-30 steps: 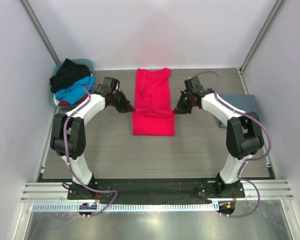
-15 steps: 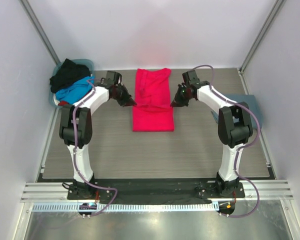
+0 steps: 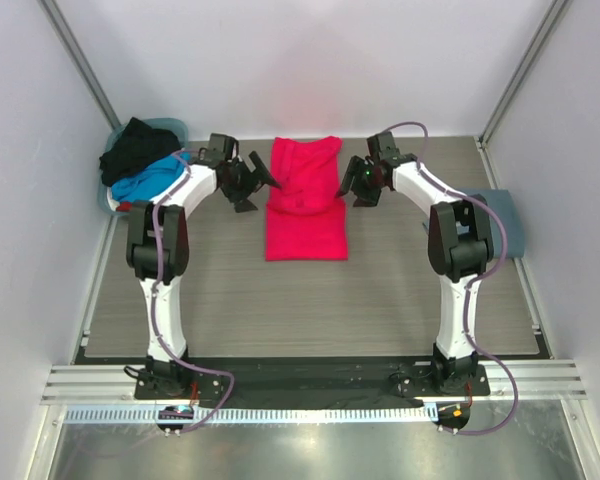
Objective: Fold and stack the t-shirts
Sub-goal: Fold the tshirt
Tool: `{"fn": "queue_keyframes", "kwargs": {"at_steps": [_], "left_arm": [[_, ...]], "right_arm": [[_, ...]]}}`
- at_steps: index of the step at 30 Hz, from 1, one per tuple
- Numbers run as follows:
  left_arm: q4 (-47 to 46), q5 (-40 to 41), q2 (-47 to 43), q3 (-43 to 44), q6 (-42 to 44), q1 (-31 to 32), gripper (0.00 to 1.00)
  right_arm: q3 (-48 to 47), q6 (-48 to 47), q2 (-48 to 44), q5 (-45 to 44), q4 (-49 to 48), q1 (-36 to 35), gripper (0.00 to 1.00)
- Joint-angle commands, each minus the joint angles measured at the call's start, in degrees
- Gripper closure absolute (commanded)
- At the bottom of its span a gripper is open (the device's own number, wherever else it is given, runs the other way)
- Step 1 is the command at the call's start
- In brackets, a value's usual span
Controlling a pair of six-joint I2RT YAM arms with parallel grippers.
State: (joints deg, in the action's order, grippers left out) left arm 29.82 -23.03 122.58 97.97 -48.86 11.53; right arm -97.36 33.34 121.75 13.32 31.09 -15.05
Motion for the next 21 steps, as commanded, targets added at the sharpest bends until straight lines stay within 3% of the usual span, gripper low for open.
{"fn": "queue_keyframes", "kwargs": {"at_steps": [1, 4, 9, 12, 15, 21], "left_arm": [[-2.39, 0.79, -7.08, -4.16, 2.97, -0.28, 0.0], [-1.62, -0.08, -13.23, -9.97, 4.04, -0.28, 0.0], [-4.94, -1.14, -23.85, -27.73, 2.9, 1.65, 0.13], [-9.06, -1.41, -28.43, -36.26, 0.18, 3.23, 0.19], [-12.32, -1.32, -30.3, -41.53, -1.76, 4.64, 0.21], [-14.7, -1.23, -29.69, -44.18, -2.47, 6.05, 0.3]], "right_arm": [[4.18, -1.09, -8.08, -1.63, -4.88, 0.37, 0.34], [13.4, -1.09, -15.46, -1.99, -7.0, 0.37, 0.35], [32.18, 1.81, -24.71, 4.41, -12.62, 0.37, 0.5], [40.11, 3.22, -29.72, 6.44, -15.44, 0.37, 0.5], [44.52, 4.62, -31.75, 9.17, -18.69, 0.02, 0.49], [47.53, 5.94, -30.18, 10.85, -21.07, -1.21, 0.48]]}}
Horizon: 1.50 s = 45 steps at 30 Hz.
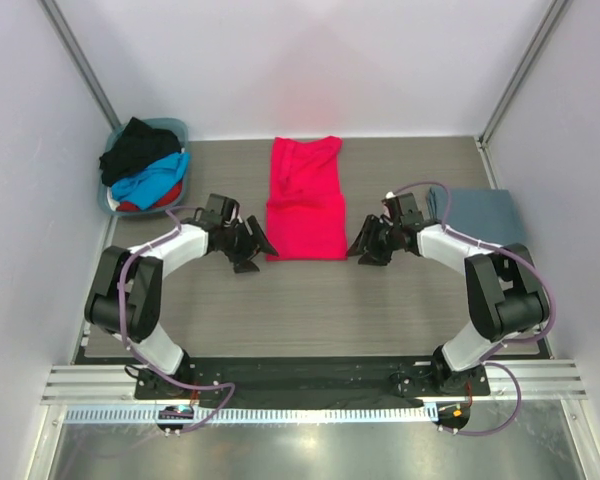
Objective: Fold and stack the t-shirts
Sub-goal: Fold the tshirt
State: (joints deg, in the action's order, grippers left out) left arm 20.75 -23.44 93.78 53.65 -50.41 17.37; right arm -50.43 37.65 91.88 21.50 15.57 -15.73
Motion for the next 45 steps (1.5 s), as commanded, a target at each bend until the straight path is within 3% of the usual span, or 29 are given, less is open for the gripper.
{"fn": "queue_keyframes", "kwargs": {"at_steps": [1, 8, 13, 16, 19, 20, 22, 29, 36, 39, 42, 45], "left_arm": [[-5.98, -0.82, -0.62, -0.12, -1.0, 0.21, 0.3], [-8.36, -1.43, 3.69, 0.4, -1.79, 0.21, 0.42], [-9.15, -0.99, 5.19, 0.76, -2.06, 0.21, 0.42], [-9.15, -0.9, 6.15, 0.76, -2.06, 0.21, 0.44], [-9.24, -0.64, 6.68, 0.41, -2.23, 0.21, 0.46], [-9.33, -0.38, 6.59, 0.23, -2.15, 0.21, 0.47], [-9.33, 0.15, 6.77, -0.21, -2.06, 0.21, 0.49], [-11.17, 2.35, 8.08, -0.21, -2.5, 0.21, 0.59], [-10.91, 3.75, 11.51, 1.63, -3.29, 0.21, 0.63], [-10.82, 5.24, 12.92, 2.6, -3.2, 0.21, 0.73], [-10.73, 6.83, 13.1, 3.12, -2.85, 0.21, 0.99], [-9.07, 6.48, 11.78, 3.57, -1.37, 0.47, 1.0]], "right_arm": [[0.86, 1.99, 0.23, 3.02, -6.68, -0.53, 0.5], [-0.28, 4.01, 6.12, 3.73, -10.12, -0.89, 0.56], [-1.24, 4.36, 9.19, 3.2, -11.0, -1.5, 0.58], [-1.51, 5.06, 10.16, 2.85, -12.14, -1.59, 0.64], [-1.95, 5.42, 11.13, 2.59, -12.32, -1.76, 0.82], [-1.95, 5.42, 11.13, 2.41, -12.41, -1.85, 0.93], [-2.03, 5.5, 10.87, 2.41, -12.41, -1.94, 0.99], [-1.95, 5.07, 10.61, 2.76, -12.5, -1.94, 0.99], [-2.39, 5.51, 10.43, 3.03, -12.58, -2.03, 0.99], [-2.56, 5.68, 10.34, 3.2, -12.41, -2.2, 0.99], [-3.0, 5.68, 10.34, 3.38, -11.97, -2.29, 0.99], [-3.79, 5.51, 9.73, 3.46, -10.05, -2.82, 0.99]]}}
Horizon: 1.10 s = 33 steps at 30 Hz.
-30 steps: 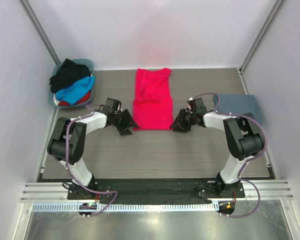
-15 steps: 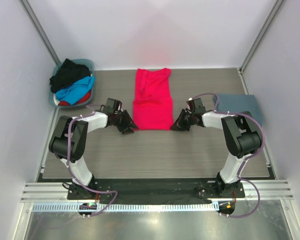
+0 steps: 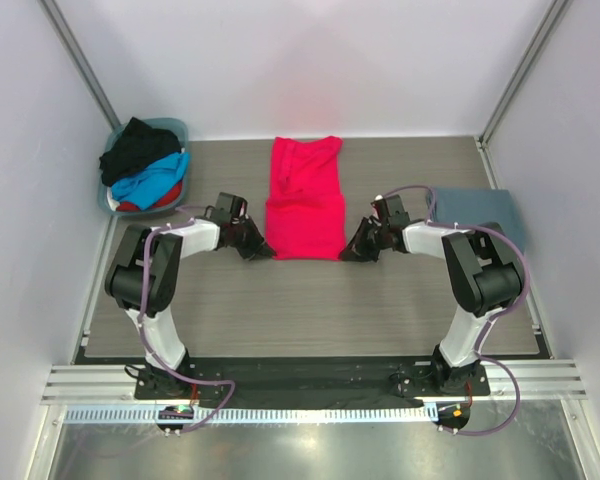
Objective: Fold and stack the t-shirts
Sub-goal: Fold the tshirt
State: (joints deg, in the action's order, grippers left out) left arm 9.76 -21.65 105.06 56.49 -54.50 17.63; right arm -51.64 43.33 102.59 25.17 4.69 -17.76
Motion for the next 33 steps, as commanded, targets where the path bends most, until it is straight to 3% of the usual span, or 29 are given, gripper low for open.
{"fn": "queue_keyframes", "kwargs": {"at_steps": [1, 4, 12, 16, 20, 24, 33], "left_arm": [[3.06, 4.86, -0.98, 1.16, 3.43, 0.21, 1.0], [6.84, 4.07, -3.97, 0.03, 5.62, 0.74, 1.0], [15.1, 1.88, -25.21, -9.28, 5.9, 1.62, 1.0], [18.97, -0.94, -33.76, -12.1, 2.65, 4.07, 1.0], [24.5, -0.06, -42.99, -13.6, -2.44, 8.73, 1.0], [29.61, 1.87, -51.6, -13.42, -8.06, 11.46, 1.0], [30.15, 0.73, -48.11, -10.7, -8.87, 11.03, 1.0]], "right_arm": [[-2.77, -0.18, -1.51, -0.21, 1.37, -0.96, 0.99], [-2.24, -0.53, -5.19, -0.38, 3.74, -2.01, 0.99], [4.78, 0.35, -22.76, -0.56, 11.56, -3.07, 0.99], [8.57, 2.1, -32.34, -0.56, 15.96, -5.08, 0.99], [9.71, 4.39, -43.04, -3.19, 21.41, -10.0, 0.99], [9.19, 7.12, -50.1, -5.3, 25.89, -10.45, 0.99], [0.67, 1.16, -42.04, -7.94, 28.18, -10.37, 0.99]]}}
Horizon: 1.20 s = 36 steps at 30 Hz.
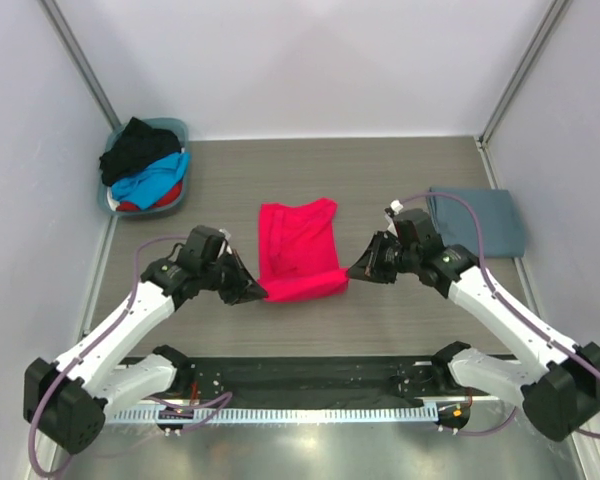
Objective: Fold and stack the t-shirts
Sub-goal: Fold the tshirt
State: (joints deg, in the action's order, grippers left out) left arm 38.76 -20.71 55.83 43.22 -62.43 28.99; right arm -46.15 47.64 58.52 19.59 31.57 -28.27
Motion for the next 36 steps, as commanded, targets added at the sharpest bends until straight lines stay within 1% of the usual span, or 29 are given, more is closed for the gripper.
{"fn": "queue_keyframes", "kwargs": {"at_steps": [1, 5, 10, 15, 20, 23, 29, 36], "left_arm": [[0.88, -0.38, 1.82, 3.61, -0.76, -0.51, 1.0], [0.35, -1.44, 5.86, 6.96, 0.2, -1.48, 1.0], [1.31, -2.14, 9.81, 11.52, 2.31, -4.03, 1.0], [1.58, -4.68, 13.16, 14.34, 4.86, -8.94, 1.0], [-1.76, -6.62, 17.63, 14.96, 6.97, -13.08, 1.0], [-2.38, -6.71, 20.1, 17.24, 8.29, -13.61, 1.0], [-5.27, -6.19, 27.83, 22.34, 10.05, -14.57, 1.0], [-6.33, -6.1, 37.06, 30.41, 11.54, -16.25, 1.0]], "right_arm": [[-5.7, -3.6, 3.17, -2.8, 1.3, 0.23, 0.99], [-10.09, -5.27, 7.56, -3.77, 1.47, 0.85, 0.99], [-13.35, -7.03, 11.17, -3.6, 1.47, 2.17, 0.99], [-16.77, -9.05, 15.82, -2.99, 1.39, 5.06, 0.99], [-20.81, -10.9, 21.01, -0.61, 0.86, 7.97, 0.99], [-23.18, -12.13, 24.26, 0.09, 0.77, 8.76, 0.99], [-26.09, -12.92, 29.36, 0.18, -0.89, 10.16, 0.99], [-30.4, -12.75, 36.65, 1.23, -3.88, 11.92, 0.99]]}}
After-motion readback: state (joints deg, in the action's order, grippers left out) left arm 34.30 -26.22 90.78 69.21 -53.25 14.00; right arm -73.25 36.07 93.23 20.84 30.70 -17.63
